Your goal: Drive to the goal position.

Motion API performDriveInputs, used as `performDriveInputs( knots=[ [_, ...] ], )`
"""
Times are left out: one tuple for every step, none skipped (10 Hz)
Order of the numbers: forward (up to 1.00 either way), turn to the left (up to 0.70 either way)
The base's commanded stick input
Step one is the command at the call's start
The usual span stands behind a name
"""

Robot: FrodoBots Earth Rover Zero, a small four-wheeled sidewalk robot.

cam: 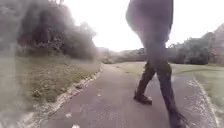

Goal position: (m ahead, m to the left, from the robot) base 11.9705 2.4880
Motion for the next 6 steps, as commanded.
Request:
performDriveInputs(
  knots=[
    [1.00,0.00],
    [1.00,0.00],
    [1.00,0.00],
    [1.00,0.00],
    [1.00,0.00],
    [1.00,0.00]
  ],
)
